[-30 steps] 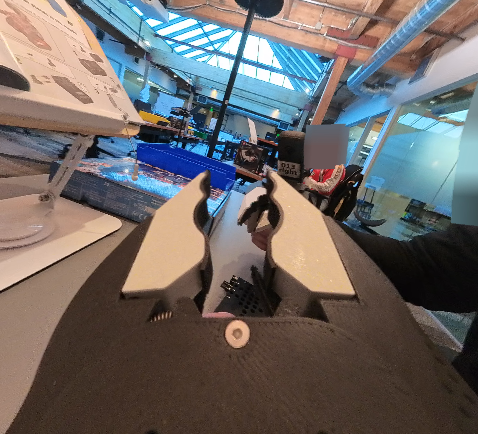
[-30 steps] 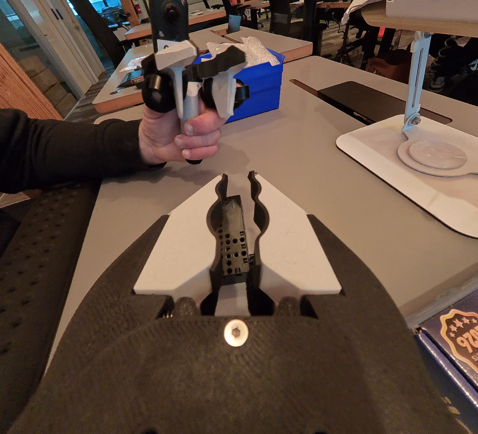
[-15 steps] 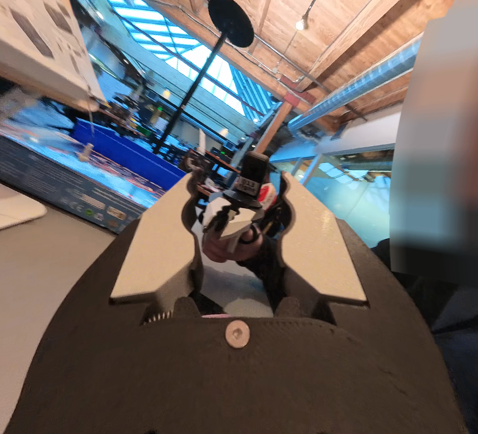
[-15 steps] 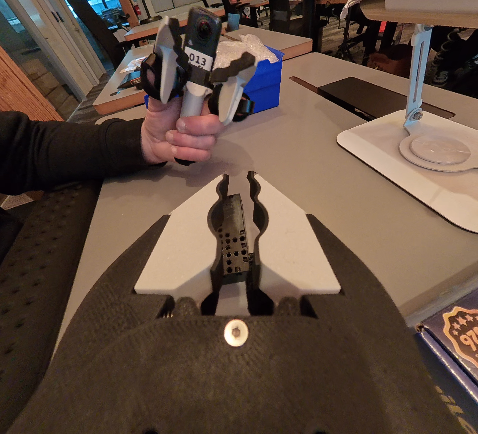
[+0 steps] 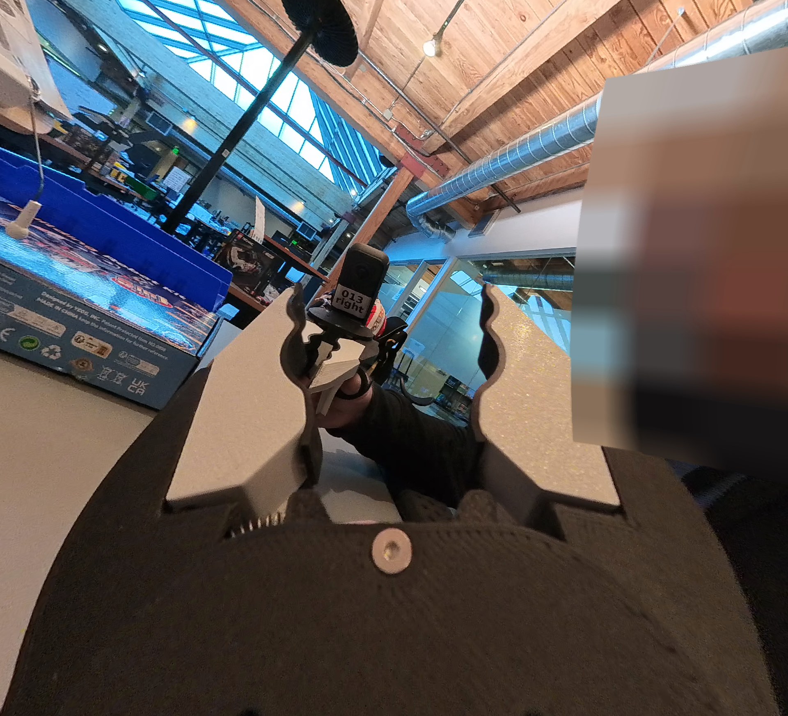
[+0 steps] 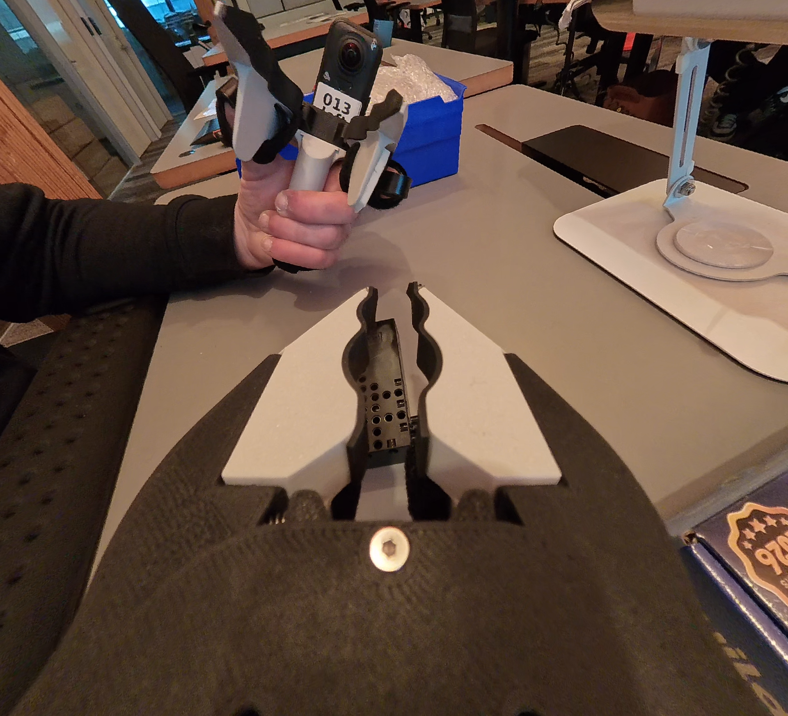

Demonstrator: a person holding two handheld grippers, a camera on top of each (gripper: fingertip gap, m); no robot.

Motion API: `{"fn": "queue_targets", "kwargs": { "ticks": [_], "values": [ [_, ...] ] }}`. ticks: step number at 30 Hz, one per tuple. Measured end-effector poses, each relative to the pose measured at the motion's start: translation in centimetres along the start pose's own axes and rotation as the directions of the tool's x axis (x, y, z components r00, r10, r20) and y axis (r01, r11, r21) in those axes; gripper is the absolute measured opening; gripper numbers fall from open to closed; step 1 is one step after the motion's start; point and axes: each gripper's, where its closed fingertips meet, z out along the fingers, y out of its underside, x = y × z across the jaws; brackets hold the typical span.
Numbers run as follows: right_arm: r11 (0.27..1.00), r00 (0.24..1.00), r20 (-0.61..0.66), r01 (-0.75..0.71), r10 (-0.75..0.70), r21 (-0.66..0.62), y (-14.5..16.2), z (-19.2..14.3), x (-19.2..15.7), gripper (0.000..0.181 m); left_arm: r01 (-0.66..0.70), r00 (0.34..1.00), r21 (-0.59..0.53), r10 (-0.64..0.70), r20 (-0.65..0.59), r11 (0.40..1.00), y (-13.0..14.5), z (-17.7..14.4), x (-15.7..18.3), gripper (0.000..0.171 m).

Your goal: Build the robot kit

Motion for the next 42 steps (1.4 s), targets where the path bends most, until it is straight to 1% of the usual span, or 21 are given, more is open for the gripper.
{"fn": "queue_targets", "kwargs": {
  "ticks": [1,2,3,5,7,8,9,10,12,14,15,17,19,21,24,26,29,31,37,41,42],
  "values": [
    [1.000,1.000,0.000,0.000,0.000,0.000,0.0,0.0,0.0,0.015,-0.007,1.000,0.001,0.007,0.008,1.000,0.0,0.0,-0.1,0.079],
    [1.000,1.000,0.000,0.000,0.000,0.000,0.0,0.0,0.0,0.015,-0.019,1.000,0.006,0.019,0.016,1.000,-0.1,-0.1,-0.2,0.068],
    [1.000,1.000,0.000,0.001,-0.001,0.000,0.0,0.0,0.0,0.015,-0.030,0.999,0.011,0.030,0.023,0.999,-0.2,-0.2,-0.3,0.063],
    [1.000,1.000,0.000,0.002,-0.002,0.000,0.0,0.0,0.0,0.014,-0.083,0.996,0.008,0.083,0.043,0.997,-0.3,-0.4,-0.4,0.038],
    [1.000,1.000,-0.001,0.003,-0.003,0.001,-0.1,0.0,0.0,0.014,-0.127,0.990,0.010,0.126,0.068,0.992,-0.5,-0.6,-0.5,0.023],
    [1.000,1.000,-0.002,0.004,-0.004,0.000,-0.1,0.0,0.0,0.014,-0.146,0.987,0.014,0.145,0.071,0.989,-0.6,-0.7,-0.5,0.008],
    [1.000,1.000,-0.002,0.005,-0.005,0.001,-0.1,0.0,0.0,0.014,-0.180,0.977,-0.003,0.179,0.118,0.984,-0.5,-0.7,-1.1,0.001],
    [1.000,1.000,-0.004,0.007,-0.007,-0.001,-0.1,0.0,0.0,0.014,-0.224,0.960,-0.037,0.227,0.164,0.974,-0.2,-0.6,-1.7,0.000],
    [1.000,1.000,-0.010,0.010,-0.010,-0.010,0.1,0.0,0.1,0.014,-0.303,0.925,-0.124,0.323,0.200,0.945,0.7,-0.1,-2.1,0.000],
    [1.000,1.000,-0.013,0.021,-0.021,-0.018,0.2,0.1,0.1,0.014,-0.395,0.849,-0.236,0.451,0.276,0.888,1.2,0.3,-3.0,0.000],
    [0.999,1.000,-0.014,0.027,-0.028,-0.019,0.1,0.1,0.0,0.015,-0.437,0.797,-0.295,0.518,0.311,0.850,1.4,0.4,-3.5,0.005],
    [0.999,0.999,-0.016,0.042,-0.042,-0.020,0.0,0.1,-0.2,0.015,-0.510,0.688,-0.427,0.652,0.319,0.747,1.9,0.6,-3.6,0.014],
    [0.998,0.998,-0.029,0.054,-0.055,-0.026,0.1,0.1,-0.1,0.016,-0.546,0.556,-0.558,0.768,0.316,0.625,1.9,0.4,-3.5,0.029],
    [0.998,0.998,-0.036,0.056,-0.057,-0.029,0.1,0.0,0.0,0.016,-0.573,0.471,-0.617,0.833,0.291,0.540,1.4,0.3,-2.3,0.029],
    [0.998,0.998,-0.037,0.055,-0.056,-0.026,0.1,-0.1,0.1,0.016,-0.584,0.341,-0.675,0.891,0.300,0.451,-0.5,-1.2,-0.3,0.028],
    [0.998,0.997,-0.039,0.061,-0.062,-0.032,0.2,0.0,0.0,0.015,-0.576,0.271,-0.712,0.916,0.297,0.401,-1.9,-2.6,1.5,0.025],
    [0.997,0.997,-0.041,0.066,-0.067,-0.039,0.3,0.0,0.0,0.016,-0.527,0.130,-0.790,0.948,0.291,0.314,-4.6,-5.7,3.7,0.022],
    [0.997,0.997,-0.043,0.067,-0.069,-0.045,0.5,0.1,0.0,0.015,-0.493,0.056,-0.821,0.952,0.302,0.289,-6.5,-7.9,5.3,0.021],
    [0.996,0.997,-0.049,0.064,-0.067,-0.067,1.1,0.3,0.2,0.015,-0.366,-0.095,-0.879,0.927,0.362,0.305,-11.4,-15.4,8.8,0.019],
    [0.994,0.997,-0.048,0.064,-0.068,-0.085,1.6,0.6,0.3,0.015,-0.181,-0.215,-0.939,0.920,0.328,0.293,-13.5,-22.3,9.5,0.020],
    [0.994,0.997,-0.047,0.062,-0.067,-0.090,1.8,0.7,0.3,0.016,-0.134,-0.234,-0.945,0.917,0.323,0.298,-13.8,-24.0,9.5,0.020]
  ]
}}
